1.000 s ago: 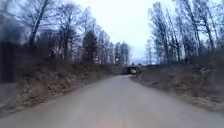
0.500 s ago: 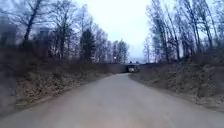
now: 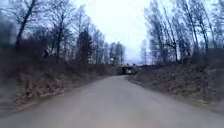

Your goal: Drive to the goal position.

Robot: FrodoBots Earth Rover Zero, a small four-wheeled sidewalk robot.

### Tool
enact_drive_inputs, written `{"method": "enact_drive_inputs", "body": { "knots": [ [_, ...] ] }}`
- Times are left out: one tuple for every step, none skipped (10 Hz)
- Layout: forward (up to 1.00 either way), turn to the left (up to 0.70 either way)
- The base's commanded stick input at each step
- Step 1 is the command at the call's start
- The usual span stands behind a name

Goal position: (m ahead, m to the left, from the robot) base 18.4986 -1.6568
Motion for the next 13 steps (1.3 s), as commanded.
{"method": "enact_drive_inputs", "body": {
  "knots": [
    [1.0,0.0],
    [1.0,0.0],
    [1.0,0.0],
    [1.0,0.0],
    [1.0,0.0],
    [1.0,0.0],
    [1.0,0.0],
    [1.0,0.0],
    [1.0,0.0],
    [1.0,0.0],
    [1.0,0.0],
    [1.0,0.0],
    [1.0,0.0]
  ]
}}
